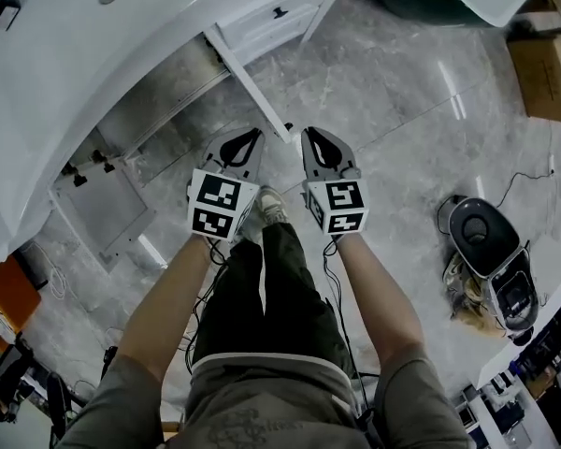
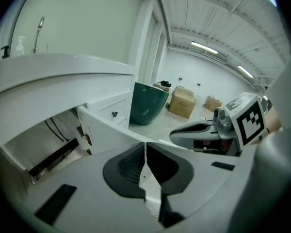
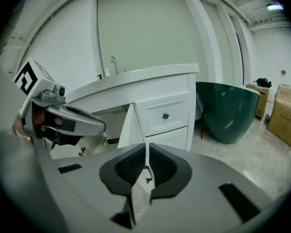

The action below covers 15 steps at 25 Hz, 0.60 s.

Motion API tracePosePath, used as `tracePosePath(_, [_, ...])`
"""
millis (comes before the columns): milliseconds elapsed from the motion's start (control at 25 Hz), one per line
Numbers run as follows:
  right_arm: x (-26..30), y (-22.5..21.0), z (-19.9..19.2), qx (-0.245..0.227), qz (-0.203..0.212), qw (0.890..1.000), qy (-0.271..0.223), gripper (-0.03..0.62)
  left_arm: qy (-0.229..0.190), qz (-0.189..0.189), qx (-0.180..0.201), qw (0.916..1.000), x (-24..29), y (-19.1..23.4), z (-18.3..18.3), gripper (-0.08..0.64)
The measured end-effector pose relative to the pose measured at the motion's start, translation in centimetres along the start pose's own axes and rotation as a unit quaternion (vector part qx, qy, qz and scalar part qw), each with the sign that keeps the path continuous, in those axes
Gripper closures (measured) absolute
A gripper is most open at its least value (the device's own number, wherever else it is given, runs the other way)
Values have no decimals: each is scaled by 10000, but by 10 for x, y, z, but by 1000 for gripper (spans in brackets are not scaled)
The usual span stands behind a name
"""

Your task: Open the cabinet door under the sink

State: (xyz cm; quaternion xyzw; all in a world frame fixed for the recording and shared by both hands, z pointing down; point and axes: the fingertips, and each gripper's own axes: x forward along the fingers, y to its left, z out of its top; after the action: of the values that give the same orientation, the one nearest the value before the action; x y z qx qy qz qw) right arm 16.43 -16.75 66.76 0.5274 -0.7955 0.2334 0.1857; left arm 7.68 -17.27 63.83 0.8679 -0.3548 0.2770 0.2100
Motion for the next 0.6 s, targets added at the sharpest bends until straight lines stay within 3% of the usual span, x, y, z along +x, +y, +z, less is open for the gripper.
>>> tracePosePath(360, [-48,35,102,-208,192,9990,-358,552,-477,290,18,9984,-74,2,71,534])
tracePosePath(600, [-88,78,175,-448,411,9966,-557,553,-818,667,661,9922,-137,1,120,534])
